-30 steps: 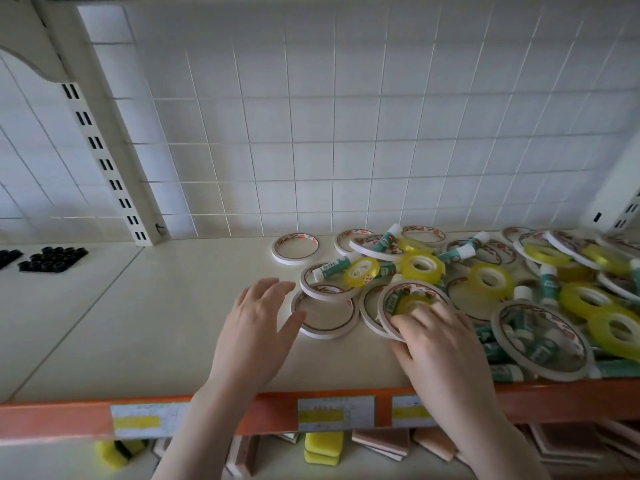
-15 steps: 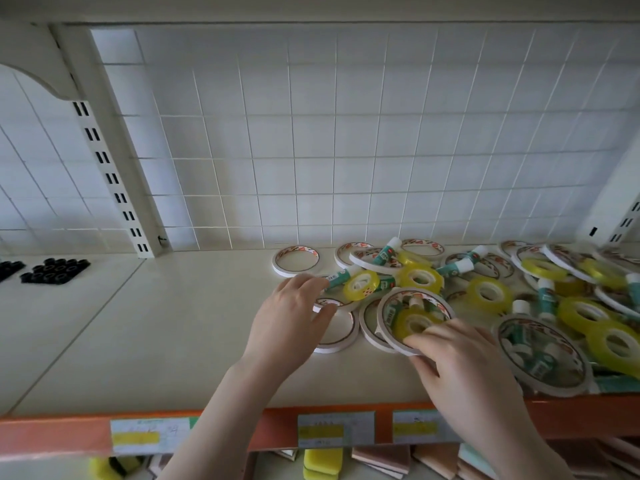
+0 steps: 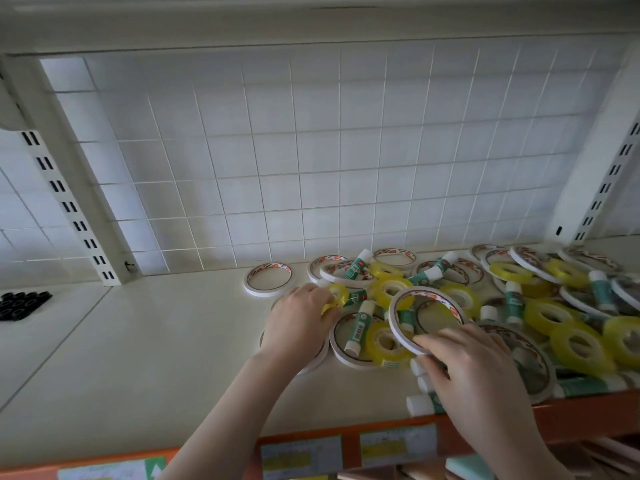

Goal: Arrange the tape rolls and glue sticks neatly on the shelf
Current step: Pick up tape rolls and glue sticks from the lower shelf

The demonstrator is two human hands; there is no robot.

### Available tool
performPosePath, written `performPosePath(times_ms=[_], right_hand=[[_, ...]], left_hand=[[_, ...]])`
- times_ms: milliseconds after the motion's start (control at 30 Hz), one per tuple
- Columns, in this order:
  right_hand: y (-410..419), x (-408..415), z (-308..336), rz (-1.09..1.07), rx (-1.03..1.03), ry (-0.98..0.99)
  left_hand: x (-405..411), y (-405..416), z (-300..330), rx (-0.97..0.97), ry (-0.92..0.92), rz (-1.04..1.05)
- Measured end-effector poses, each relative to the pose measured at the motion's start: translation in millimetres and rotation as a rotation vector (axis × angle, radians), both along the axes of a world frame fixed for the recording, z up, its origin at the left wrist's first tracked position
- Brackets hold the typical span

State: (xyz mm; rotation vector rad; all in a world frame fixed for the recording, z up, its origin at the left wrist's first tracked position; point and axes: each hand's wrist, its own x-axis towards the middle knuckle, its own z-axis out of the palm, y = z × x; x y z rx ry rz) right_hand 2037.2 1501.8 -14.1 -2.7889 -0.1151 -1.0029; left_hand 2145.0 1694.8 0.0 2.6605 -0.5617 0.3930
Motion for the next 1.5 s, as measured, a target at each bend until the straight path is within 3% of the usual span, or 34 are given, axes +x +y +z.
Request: performPosePath(times_ms=[367,533,900,1167,1500], right_hand=[[-8,11,-5,0.077,0.014,0.003],[-11,11,-5,0.1,-0.002,0.001],[-10,12,2,0.155,-0.022,-0.055],[40,22,4,0.285,0.027,-0.176],[187,22,7,0.468,-0.023,-0.179]], left_hand=[[-3,-3,0,-0.067,0.067,-0.031],[-4,-7,5,-0.001,0.083,0.064],[-18,-8,9,-0.115,0.047,0.184],[-65,67,13,-0.179,-0.032,0.334],[-111,220,18,-0.205,-0.044,0.542]])
